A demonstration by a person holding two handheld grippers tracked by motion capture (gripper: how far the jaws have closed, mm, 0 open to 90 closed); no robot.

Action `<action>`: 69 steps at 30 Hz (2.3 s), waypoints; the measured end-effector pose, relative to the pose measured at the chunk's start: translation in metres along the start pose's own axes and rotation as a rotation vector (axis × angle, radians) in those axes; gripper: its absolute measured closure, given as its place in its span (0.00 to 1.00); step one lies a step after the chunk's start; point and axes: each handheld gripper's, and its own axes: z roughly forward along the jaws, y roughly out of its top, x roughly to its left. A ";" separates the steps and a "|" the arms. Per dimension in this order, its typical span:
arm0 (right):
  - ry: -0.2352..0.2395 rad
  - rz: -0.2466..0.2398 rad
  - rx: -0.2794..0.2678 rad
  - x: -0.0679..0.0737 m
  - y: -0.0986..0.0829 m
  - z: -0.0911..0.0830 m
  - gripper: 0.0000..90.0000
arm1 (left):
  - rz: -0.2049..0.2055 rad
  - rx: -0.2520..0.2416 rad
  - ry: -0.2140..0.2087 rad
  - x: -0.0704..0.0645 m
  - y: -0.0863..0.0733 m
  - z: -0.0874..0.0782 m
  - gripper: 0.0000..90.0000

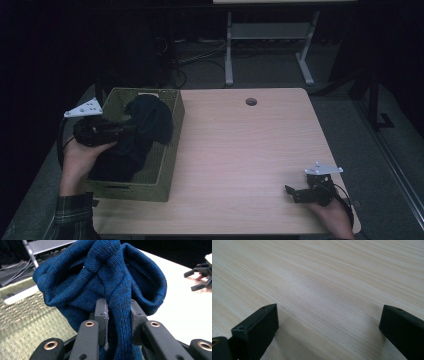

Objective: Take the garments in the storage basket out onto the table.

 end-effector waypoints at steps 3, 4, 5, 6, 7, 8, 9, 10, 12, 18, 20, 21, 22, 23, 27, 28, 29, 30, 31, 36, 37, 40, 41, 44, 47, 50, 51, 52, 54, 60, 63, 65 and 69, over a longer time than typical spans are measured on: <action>-0.001 0.000 0.000 0.000 0.000 0.000 0.02 | 0.007 -0.017 -0.009 -0.003 0.006 -0.001 0.82; -0.001 0.000 0.000 0.000 0.000 0.000 0.02 | 0.012 -0.020 -0.010 -0.004 0.008 -0.001 0.82; -0.001 0.000 0.000 0.000 0.000 0.000 0.02 | 0.012 -0.026 -0.016 -0.004 0.010 -0.001 0.82; -0.001 0.000 0.000 0.000 0.000 0.000 0.02 | 0.011 -0.030 -0.021 -0.005 0.012 -0.002 0.82; -0.001 0.000 0.000 0.000 0.000 0.000 0.02 | 0.012 -0.039 -0.030 -0.006 0.015 -0.002 0.82; -0.001 0.000 0.000 0.000 0.000 0.000 0.02 | 0.012 -0.039 -0.030 -0.006 0.015 -0.002 0.81; 0.000 0.000 0.001 0.000 0.000 0.000 0.02 | 0.011 -0.047 -0.039 -0.006 0.017 -0.002 0.82; 0.000 0.000 0.001 0.000 0.000 0.000 0.02 | 0.010 -0.052 -0.044 -0.007 0.019 -0.002 0.82; -0.001 0.000 0.000 0.000 0.000 0.000 0.02 | 0.011 -0.060 -0.053 -0.008 0.022 -0.002 0.82; -0.001 0.000 0.001 0.000 0.000 0.000 0.02 | 0.037 -0.072 -0.076 -0.015 0.038 -0.001 0.81; -0.001 0.000 0.000 0.000 0.000 0.000 0.02 | 0.048 -0.075 -0.085 -0.017 0.042 0.000 0.81; -0.001 0.000 0.000 0.000 0.000 0.000 0.02 | 0.054 -0.082 -0.097 -0.019 0.047 0.002 0.81; -0.001 0.000 0.000 0.000 0.000 0.000 0.02 | 0.054 -0.082 -0.097 -0.019 0.047 0.002 0.82; -0.001 0.000 0.001 0.000 0.000 0.000 0.02 | 0.057 -0.084 -0.105 -0.020 0.049 0.003 0.82; -0.001 0.000 0.000 0.000 0.000 0.000 0.02 | 0.070 -0.099 -0.141 -0.026 0.061 0.008 0.82; -0.001 0.000 0.001 0.000 0.000 0.000 0.02 | 0.076 -0.099 -0.147 -0.028 0.063 0.009 0.82; -0.001 0.000 0.001 0.000 0.000 0.000 0.02 | 0.076 -0.099 -0.147 -0.028 0.063 0.009 0.82; -0.001 0.000 0.000 0.000 0.000 0.000 0.02 | 0.082 -0.096 -0.149 -0.030 0.067 0.011 0.82; -0.001 0.000 0.000 0.000 0.000 0.000 0.02 | 0.091 -0.094 -0.153 -0.032 0.070 0.013 0.82; -0.001 0.000 0.000 0.000 0.000 0.000 0.02 | 0.111 -0.095 -0.169 -0.039 0.080 0.019 0.82; -0.001 0.000 0.000 0.000 0.000 0.000 0.02 | 0.113 -0.095 -0.172 -0.040 0.081 0.020 0.82; -0.001 0.000 0.000 0.000 0.000 0.000 0.02 | 0.119 -0.099 -0.181 -0.043 0.086 0.023 0.82; -0.001 0.000 0.001 0.000 0.000 0.000 0.02 | 0.121 -0.101 -0.185 -0.044 0.087 0.024 0.82; -0.001 0.000 0.000 0.000 0.000 0.000 0.02 | 0.123 -0.111 -0.194 -0.046 0.092 0.026 0.82; -0.001 0.000 0.000 0.000 0.000 0.000 0.02 | 0.136 -0.116 -0.207 -0.053 0.099 0.030 0.82; -0.001 0.000 0.000 0.000 0.000 0.000 0.02 | 0.145 -0.113 -0.211 -0.056 0.103 0.033 0.82; -0.001 0.000 0.000 0.000 0.000 0.000 0.02 | 0.148 -0.112 -0.215 -0.060 0.107 0.036 0.82; -0.001 0.000 0.000 0.000 0.000 0.000 0.02 | 0.152 -0.110 -0.218 -0.061 0.108 0.038 0.82; -0.001 0.000 0.000 0.000 0.000 0.000 0.02 | 0.155 -0.108 -0.223 -0.065 0.112 0.041 0.82; -0.001 0.000 0.000 0.000 0.000 0.000 0.02 | 0.162 -0.111 -0.239 -0.076 0.122 0.054 0.82; -0.001 0.000 0.000 0.000 0.000 0.000 0.02 | 0.170 -0.108 -0.248 -0.080 0.126 0.060 0.82; -0.001 0.000 0.000 0.000 0.000 0.000 0.02 | 0.172 -0.110 -0.258 -0.084 0.128 0.066 0.82; -0.001 0.000 0.000 0.000 0.000 0.000 0.02 | 0.176 -0.104 -0.276 -0.092 0.132 0.080 0.82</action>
